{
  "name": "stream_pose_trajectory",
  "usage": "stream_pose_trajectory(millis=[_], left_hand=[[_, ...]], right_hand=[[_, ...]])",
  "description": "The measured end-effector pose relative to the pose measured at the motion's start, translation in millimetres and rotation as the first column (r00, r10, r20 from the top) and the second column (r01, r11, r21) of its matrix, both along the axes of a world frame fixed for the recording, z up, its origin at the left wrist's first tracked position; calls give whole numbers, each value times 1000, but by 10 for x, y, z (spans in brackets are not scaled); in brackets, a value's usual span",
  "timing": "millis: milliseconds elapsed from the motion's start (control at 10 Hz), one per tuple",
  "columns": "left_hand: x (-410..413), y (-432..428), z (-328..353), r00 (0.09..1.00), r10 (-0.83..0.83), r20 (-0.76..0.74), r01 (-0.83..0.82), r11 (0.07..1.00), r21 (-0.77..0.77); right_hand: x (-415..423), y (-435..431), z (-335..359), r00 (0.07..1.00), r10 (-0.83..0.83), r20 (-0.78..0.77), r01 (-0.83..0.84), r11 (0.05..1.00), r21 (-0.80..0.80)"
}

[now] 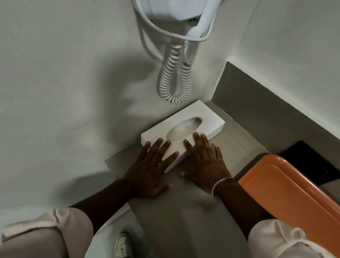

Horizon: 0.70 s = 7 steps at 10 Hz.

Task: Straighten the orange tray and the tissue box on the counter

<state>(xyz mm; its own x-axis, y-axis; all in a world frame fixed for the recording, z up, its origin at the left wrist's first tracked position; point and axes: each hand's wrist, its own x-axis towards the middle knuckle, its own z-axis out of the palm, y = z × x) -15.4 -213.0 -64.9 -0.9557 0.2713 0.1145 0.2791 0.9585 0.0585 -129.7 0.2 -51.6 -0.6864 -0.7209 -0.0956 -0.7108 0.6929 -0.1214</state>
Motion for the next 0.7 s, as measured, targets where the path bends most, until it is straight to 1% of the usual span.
stream_pose_trajectory(millis=[200, 400, 500, 600, 700], left_hand=[[-370, 12, 81, 999, -33, 19, 33, 999, -12], [-636, 85, 69, 998, -65, 0, 65, 998, -1], [-781, 139, 76, 998, -61, 26, 62, 998, -25], [-863, 166, 102, 996, -45, 74, 47, 999, -19], [-854, 199, 90, 995, -45, 91, 42, 999, 33]], right_hand=[[-311, 29, 54, 998, -52, 27, 52, 999, 10], [-565, 111, -5, 998, -69, 10, 68, 998, 4], [-698, 169, 0, 997, -81, 11, 81, 997, 13], [-767, 180, 128, 995, -81, 56, 79, 996, 38], [-730, 177, 344, 990, -80, 115, 76, 996, 40]])
